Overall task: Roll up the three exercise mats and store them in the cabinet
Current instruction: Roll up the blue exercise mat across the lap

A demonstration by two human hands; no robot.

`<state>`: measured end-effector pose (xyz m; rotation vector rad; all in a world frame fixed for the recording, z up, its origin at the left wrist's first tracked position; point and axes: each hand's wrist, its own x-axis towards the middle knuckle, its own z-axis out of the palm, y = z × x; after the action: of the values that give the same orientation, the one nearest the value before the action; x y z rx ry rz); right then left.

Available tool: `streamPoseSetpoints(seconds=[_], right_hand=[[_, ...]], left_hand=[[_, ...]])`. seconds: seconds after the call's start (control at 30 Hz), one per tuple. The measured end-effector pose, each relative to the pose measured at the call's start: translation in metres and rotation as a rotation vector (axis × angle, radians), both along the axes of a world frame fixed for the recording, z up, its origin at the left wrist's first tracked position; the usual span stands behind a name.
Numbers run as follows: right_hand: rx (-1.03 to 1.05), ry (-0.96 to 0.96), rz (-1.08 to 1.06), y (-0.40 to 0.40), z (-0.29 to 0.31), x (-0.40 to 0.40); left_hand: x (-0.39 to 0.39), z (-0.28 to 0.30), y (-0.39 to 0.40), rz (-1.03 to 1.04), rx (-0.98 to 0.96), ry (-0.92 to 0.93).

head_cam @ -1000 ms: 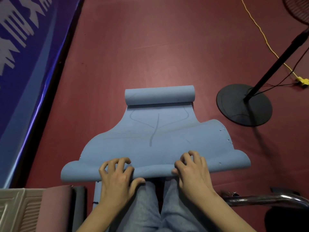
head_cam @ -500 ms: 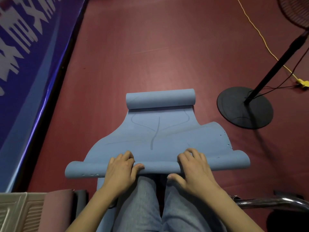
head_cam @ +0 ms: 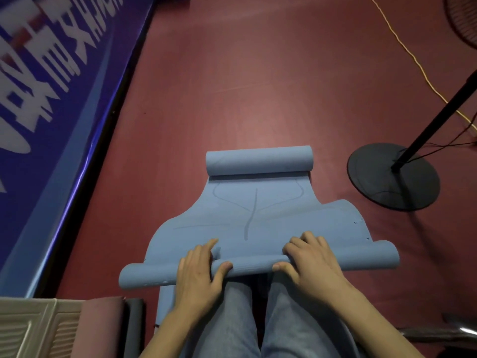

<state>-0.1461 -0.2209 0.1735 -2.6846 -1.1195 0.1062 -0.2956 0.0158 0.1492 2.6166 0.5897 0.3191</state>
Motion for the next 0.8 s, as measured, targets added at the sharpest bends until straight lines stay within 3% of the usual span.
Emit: streamPoseSetpoints(seconds=[0.07,0.2,0.47,0.6,0.8], right_hand=[[-0.03,0.103,-0.03,-0.001,0.003,0.002],[0.0,0.221,-0.072,0.001,0.006,0.007],[0.029,0.485,-0.104,0.011,0.021,0.031],[0.029,0.377,-0.107,0.013,0.022,0.03],[0.098,0.061,0.019,0.01,0.012,0.014]], left_hand=[[0.002,0.002,-0.002,0.044,-0.044,-0.06],[0.003,0.009,-0.009,-0.068,0.182,-0.092],[-0.01,-0.01,-0.019,-0.199,0.342,0.109],[0.024,0.0,-0.004,-0.186,0.391,0.15],[0.06,0.015,0.009,-0.222,0.349,0.434]])
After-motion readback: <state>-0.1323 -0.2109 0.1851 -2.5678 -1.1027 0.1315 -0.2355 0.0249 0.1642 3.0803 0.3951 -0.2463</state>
